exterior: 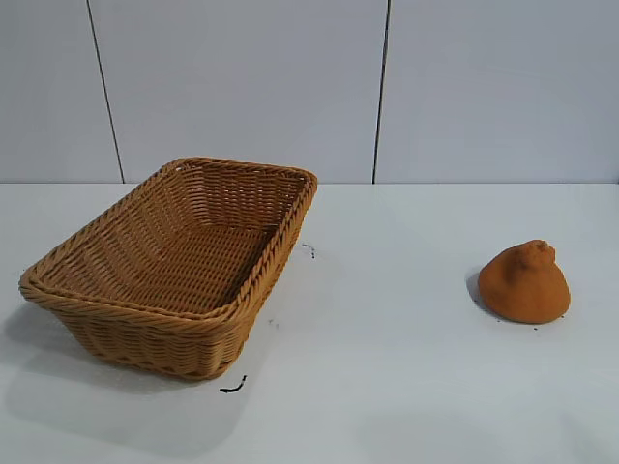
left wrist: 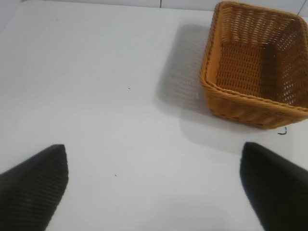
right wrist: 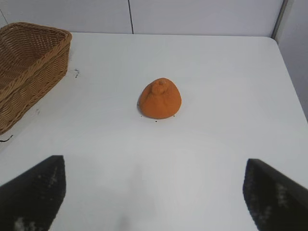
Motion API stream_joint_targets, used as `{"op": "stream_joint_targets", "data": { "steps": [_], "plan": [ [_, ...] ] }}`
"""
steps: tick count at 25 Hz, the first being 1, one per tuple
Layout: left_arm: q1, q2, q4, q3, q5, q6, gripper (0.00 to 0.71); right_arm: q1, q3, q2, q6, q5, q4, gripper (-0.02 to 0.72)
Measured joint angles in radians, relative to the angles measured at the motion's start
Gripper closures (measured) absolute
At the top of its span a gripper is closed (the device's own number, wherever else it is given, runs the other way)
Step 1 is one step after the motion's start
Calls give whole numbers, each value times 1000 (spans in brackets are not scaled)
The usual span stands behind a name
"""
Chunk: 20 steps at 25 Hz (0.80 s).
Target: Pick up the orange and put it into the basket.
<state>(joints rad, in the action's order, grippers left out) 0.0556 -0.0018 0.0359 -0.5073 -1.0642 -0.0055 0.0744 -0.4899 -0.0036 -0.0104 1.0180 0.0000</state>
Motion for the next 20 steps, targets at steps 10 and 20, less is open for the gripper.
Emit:
{"op": "stream_joint_targets", "data": {
  "steps": [10, 20],
  "plan": [
    [0, 491, 43, -283, 48, 5, 14, 0, 0, 0, 0, 0, 0, 10],
    [-9, 997, 52, -508, 164, 67, 14, 0, 0, 0, 0, 0, 0, 10]
  ]
}}
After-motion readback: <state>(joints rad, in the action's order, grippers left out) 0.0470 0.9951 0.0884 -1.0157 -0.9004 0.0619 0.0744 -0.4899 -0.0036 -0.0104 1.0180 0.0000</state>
